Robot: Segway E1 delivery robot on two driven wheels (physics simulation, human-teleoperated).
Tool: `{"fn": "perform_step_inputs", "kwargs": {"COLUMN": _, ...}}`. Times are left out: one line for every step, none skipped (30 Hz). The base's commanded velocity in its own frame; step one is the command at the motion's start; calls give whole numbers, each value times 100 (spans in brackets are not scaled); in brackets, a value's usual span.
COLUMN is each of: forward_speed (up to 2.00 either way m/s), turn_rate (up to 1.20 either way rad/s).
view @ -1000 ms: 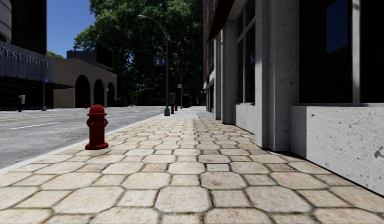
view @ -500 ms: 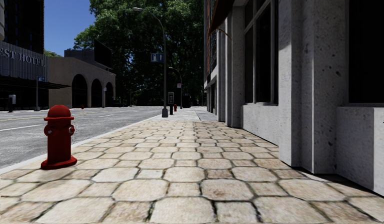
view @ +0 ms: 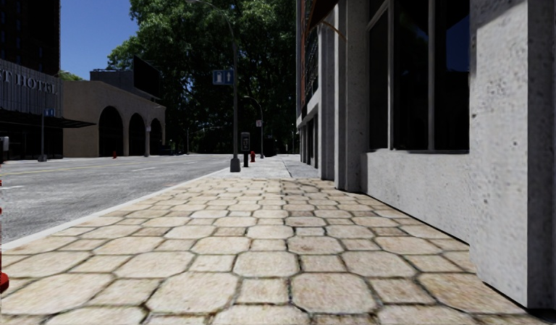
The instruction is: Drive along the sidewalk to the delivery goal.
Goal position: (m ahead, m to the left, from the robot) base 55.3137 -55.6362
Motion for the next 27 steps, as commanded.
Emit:
{"fn": "perform_step_inputs", "kwargs": {"forward_speed": 198, "turn_rate": 0}}
{"fn": "perform_step_inputs", "kwargs": {"forward_speed": 198, "turn_rate": 0}}
{"fn": "perform_step_inputs", "kwargs": {"forward_speed": 198, "turn_rate": 0}}
{"fn": "perform_step_inputs", "kwargs": {"forward_speed": 198, "turn_rate": 0}}
{"fn": "perform_step_inputs", "kwargs": {"forward_speed": 198, "turn_rate": 0}}
{"fn": "perform_step_inputs", "kwargs": {"forward_speed": 198, "turn_rate": 0}}
{"fn": "perform_step_inputs", "kwargs": {"forward_speed": 198, "turn_rate": 0}}
{"fn": "perform_step_inputs", "kwargs": {"forward_speed": 198, "turn_rate": 0}}
{"fn": "perform_step_inputs", "kwargs": {"forward_speed": 198, "turn_rate": 0}}
{"fn": "perform_step_inputs", "kwargs": {"forward_speed": 198, "turn_rate": 0}}
{"fn": "perform_step_inputs", "kwargs": {"forward_speed": 198, "turn_rate": 0}}
{"fn": "perform_step_inputs", "kwargs": {"forward_speed": 198, "turn_rate": 0}}
{"fn": "perform_step_inputs", "kwargs": {"forward_speed": 198, "turn_rate": 0}}
{"fn": "perform_step_inputs", "kwargs": {"forward_speed": 198, "turn_rate": 0}}
{"fn": "perform_step_inputs", "kwargs": {"forward_speed": 198, "turn_rate": 0}}
{"fn": "perform_step_inputs", "kwargs": {"forward_speed": 198, "turn_rate": 0}}
{"fn": "perform_step_inputs", "kwargs": {"forward_speed": 198, "turn_rate": 0}}
{"fn": "perform_step_inputs", "kwargs": {"forward_speed": 198, "turn_rate": 0}}
{"fn": "perform_step_inputs", "kwargs": {"forward_speed": 198, "turn_rate": 0}}
{"fn": "perform_step_inputs", "kwargs": {"forward_speed": 198, "turn_rate": 0}}
{"fn": "perform_step_inputs", "kwargs": {"forward_speed": 198, "turn_rate": 0}}
{"fn": "perform_step_inputs", "kwargs": {"forward_speed": 198, "turn_rate": 0}}
{"fn": "perform_step_inputs", "kwargs": {"forward_speed": 198, "turn_rate": 0}}
{"fn": "perform_step_inputs", "kwargs": {"forward_speed": 198, "turn_rate": 0}}
{"fn": "perform_step_inputs", "kwargs": {"forward_speed": 198, "turn_rate": 0}}
{"fn": "perform_step_inputs", "kwargs": {"forward_speed": 198, "turn_rate": 0}}
{"fn": "perform_step_inputs", "kwargs": {"forward_speed": 198, "turn_rate": 0}}
